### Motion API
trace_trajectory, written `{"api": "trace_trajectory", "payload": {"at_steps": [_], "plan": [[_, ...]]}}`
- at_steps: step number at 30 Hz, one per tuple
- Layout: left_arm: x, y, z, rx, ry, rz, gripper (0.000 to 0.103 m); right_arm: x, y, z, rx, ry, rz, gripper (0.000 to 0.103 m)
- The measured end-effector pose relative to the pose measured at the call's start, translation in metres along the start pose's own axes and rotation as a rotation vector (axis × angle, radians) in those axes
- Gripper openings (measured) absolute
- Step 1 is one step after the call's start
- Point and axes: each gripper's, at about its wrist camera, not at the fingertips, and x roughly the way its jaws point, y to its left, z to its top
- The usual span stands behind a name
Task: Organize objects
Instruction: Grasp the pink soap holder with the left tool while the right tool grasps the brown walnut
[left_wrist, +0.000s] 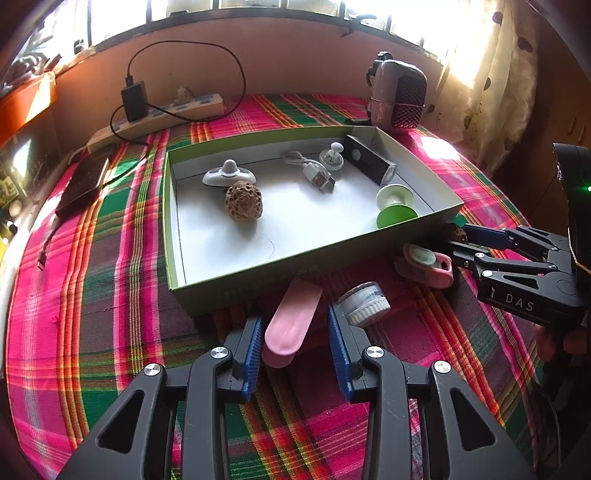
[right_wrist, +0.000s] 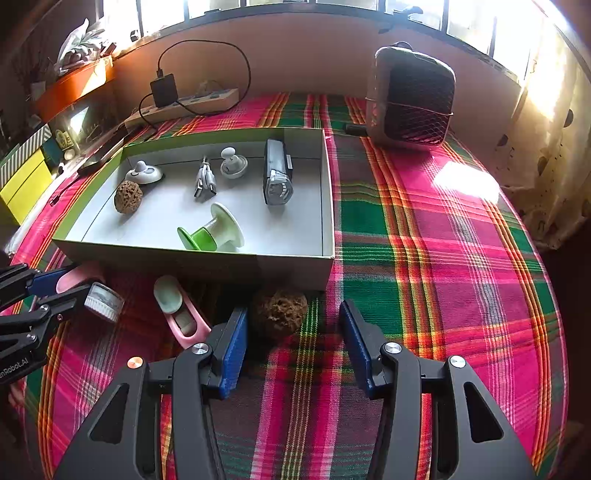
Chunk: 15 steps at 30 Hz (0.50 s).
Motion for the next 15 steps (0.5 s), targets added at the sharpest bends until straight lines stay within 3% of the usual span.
{"api": "trace_trajectory", "payload": {"at_steps": [15], "plan": [[0.0035, -0.0001, 0.0030, -0.039, -0.018, 0.027, 0.031, -0.0008, -0.0015, -0.0012, 0.002, -0.006, -0.009, 0.050]]}}
